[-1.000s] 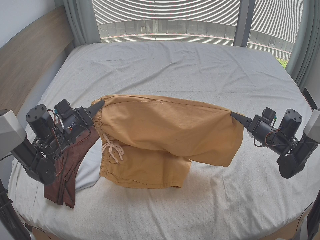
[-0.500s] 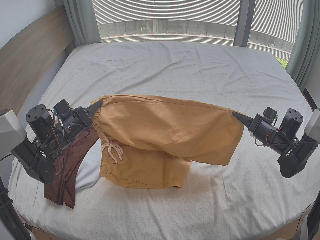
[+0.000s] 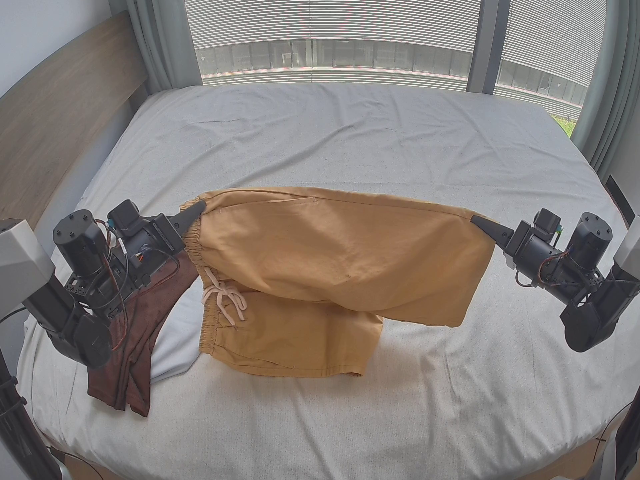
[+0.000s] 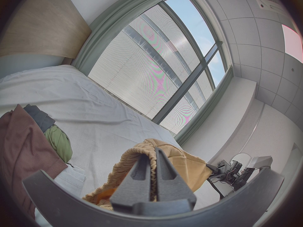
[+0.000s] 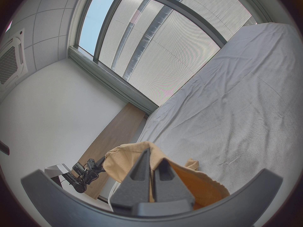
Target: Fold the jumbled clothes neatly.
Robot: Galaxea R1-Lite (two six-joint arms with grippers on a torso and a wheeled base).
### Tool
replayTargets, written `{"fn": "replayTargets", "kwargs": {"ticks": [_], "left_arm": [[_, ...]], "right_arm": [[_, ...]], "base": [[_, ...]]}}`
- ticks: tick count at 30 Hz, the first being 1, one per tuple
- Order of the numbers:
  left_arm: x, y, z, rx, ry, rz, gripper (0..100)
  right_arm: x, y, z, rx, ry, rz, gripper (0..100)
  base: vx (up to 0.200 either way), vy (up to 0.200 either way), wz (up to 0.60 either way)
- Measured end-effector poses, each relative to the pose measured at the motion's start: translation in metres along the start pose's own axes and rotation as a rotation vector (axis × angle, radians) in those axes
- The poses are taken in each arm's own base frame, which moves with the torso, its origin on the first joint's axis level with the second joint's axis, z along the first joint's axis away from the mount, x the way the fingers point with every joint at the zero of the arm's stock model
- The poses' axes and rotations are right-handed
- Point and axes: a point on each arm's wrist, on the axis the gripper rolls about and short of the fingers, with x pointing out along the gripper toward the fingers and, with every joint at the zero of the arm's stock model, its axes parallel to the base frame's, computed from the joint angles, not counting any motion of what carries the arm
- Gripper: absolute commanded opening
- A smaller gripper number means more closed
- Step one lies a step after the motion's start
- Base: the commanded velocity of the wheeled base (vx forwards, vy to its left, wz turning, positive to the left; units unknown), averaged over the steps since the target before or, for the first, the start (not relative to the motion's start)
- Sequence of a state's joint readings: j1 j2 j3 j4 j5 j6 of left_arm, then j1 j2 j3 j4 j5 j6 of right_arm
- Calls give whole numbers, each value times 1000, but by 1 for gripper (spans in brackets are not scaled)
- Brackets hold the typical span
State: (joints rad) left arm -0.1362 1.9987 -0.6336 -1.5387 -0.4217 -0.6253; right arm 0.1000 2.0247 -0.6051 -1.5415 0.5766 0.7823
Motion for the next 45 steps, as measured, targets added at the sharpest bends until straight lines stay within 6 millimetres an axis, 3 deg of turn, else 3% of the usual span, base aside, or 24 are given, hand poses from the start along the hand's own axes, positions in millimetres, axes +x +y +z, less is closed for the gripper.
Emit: {"fn": "replayTargets", "kwargs": {"ticks": [15, 31, 45], "left_arm": [[0, 2, -1, -1, 1, 4, 0], [-17, -23, 20, 14, -61, -1, 0], [-26, -24, 23, 9, -57, 29, 0]], "right_arm": [[-2, 2, 4, -7, -4, 10, 0], [1, 38, 26, -86, -63, 122, 0], [4, 35, 29, -127, -75, 117, 0]], "base": [[0, 0, 0], [0, 0, 0], [0, 0, 0]]}}
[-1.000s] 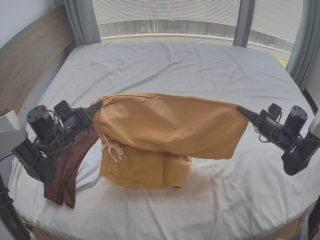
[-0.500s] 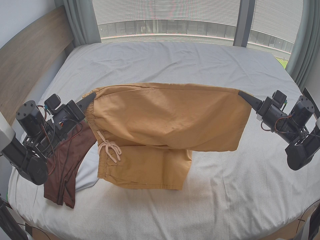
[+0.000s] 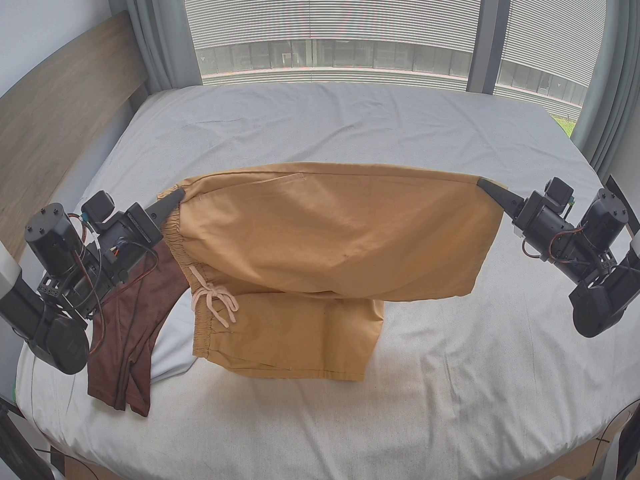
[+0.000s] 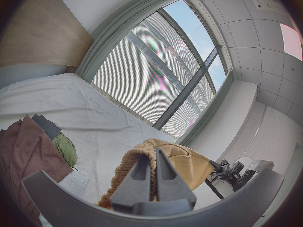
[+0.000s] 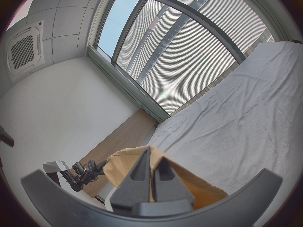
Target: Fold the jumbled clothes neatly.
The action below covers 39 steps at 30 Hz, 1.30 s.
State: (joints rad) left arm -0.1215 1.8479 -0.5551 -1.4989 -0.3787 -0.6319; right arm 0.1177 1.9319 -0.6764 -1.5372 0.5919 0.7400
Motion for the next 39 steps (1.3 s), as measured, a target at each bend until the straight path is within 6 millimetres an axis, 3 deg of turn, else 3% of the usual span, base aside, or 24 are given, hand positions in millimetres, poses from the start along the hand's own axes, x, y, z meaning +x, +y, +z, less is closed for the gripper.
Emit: {"fn": "replayTargets", "kwargs": {"ticks": [27, 39], "left_arm": [[18, 20, -12, -10, 7, 38, 0], [42, 42, -13, -1, -48, 87, 0]], "right_arm": [[36, -39, -7, -7, 15, -18, 0], [62, -60, -4, -3, 20, -22, 0]], "base": [[0, 0, 0], [0, 0, 0]]}}
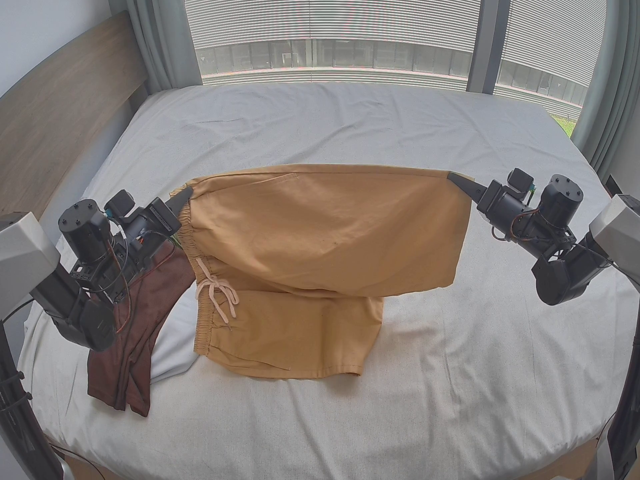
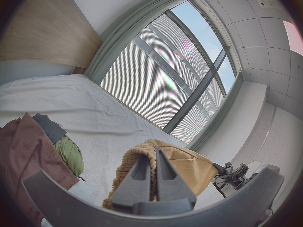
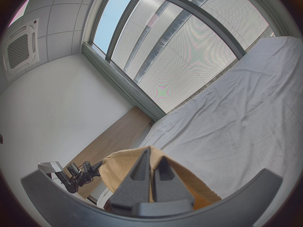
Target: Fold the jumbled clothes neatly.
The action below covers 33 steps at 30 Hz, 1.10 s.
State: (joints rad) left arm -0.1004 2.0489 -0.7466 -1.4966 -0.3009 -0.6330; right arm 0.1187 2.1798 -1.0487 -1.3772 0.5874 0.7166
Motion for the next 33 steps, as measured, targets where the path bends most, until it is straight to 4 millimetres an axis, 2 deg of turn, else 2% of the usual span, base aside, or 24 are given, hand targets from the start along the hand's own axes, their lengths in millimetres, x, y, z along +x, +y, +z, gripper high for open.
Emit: {"fn": "replayTargets", "kwargs": {"ticks": [8, 20, 33], "left_arm": [[18, 16, -9, 0, -10, 10, 0], [44, 43, -14, -46, -50, 9, 0], [69, 65, -30, -48, -59, -3, 0]], "right_arm": [[20, -16, -2, -7, -7, 12, 0], [44, -45, -14, 4, 5, 2, 0], [60, -69, -21, 5, 3, -6, 0]], "base": [[0, 0, 0], [0, 0, 0], [0, 0, 0]]}}
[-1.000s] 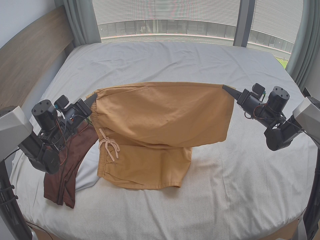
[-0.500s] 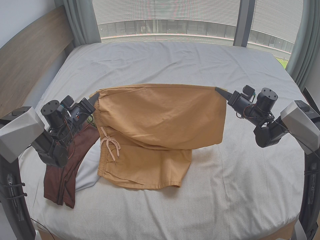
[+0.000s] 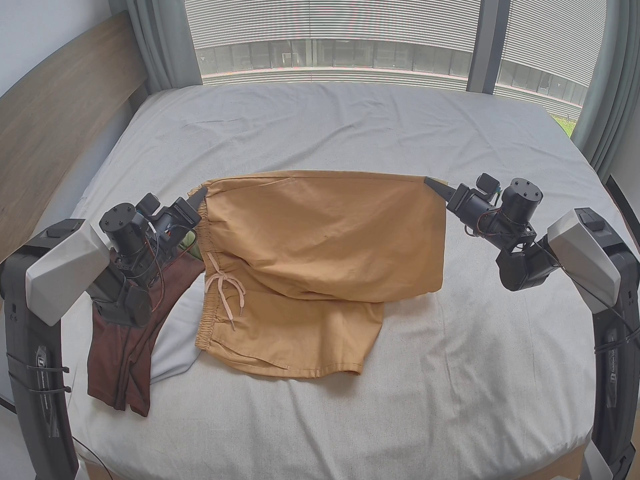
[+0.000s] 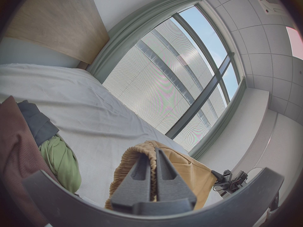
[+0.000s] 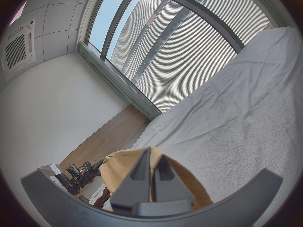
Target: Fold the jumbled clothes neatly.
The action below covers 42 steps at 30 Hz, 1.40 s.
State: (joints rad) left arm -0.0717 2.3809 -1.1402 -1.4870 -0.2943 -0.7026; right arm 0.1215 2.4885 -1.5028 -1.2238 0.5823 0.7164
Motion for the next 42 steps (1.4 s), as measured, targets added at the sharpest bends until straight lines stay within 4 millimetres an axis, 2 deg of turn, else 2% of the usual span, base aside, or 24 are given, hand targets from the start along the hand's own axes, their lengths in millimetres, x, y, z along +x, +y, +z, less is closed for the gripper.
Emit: {"fn": "replayTargets", "kwargs": {"ticks": [6, 7, 8, 9, 14, 19, 23, 26, 36, 42], "left_arm": [[4, 6, -5, -15, 16, 12, 0], [5, 6, -6, -17, 16, 12, 100], [5, 6, -6, -19, 17, 13, 100], [6, 7, -6, -22, 18, 14, 100], [8, 7, -6, -25, 19, 12, 100], [11, 8, -5, -41, 37, 31, 100], [12, 9, -6, -53, 58, 51, 100], [13, 9, -7, -61, 76, 71, 100], [4, 7, -5, -73, 107, 155, 100], [-22, -3, -4, -44, 168, 199, 100]], "right_arm": [[7, -9, -5, -1, -2, 2, 0], [8, -10, -6, -1, -1, 3, 0], [9, -12, -7, -2, -2, 4, 0], [10, -13, -8, -3, -3, 5, 100], [14, -18, -11, -7, -8, 9, 100], [18, -19, -6, -15, -25, 10, 100], [16, -16, -1, -31, -26, 3, 100], [10, -14, -5, -37, -5, -16, 100], [-32, -1, -51, -19, 155, -110, 100], [-51, 12, -73, -3, 225, -128, 100]], "base": [[0, 0, 0], [0, 0, 0], [0, 0, 0], [0, 0, 0], [0, 0, 0], [0, 0, 0], [0, 0, 0], [0, 0, 0], [0, 0, 0], [0, 0, 0]]}}
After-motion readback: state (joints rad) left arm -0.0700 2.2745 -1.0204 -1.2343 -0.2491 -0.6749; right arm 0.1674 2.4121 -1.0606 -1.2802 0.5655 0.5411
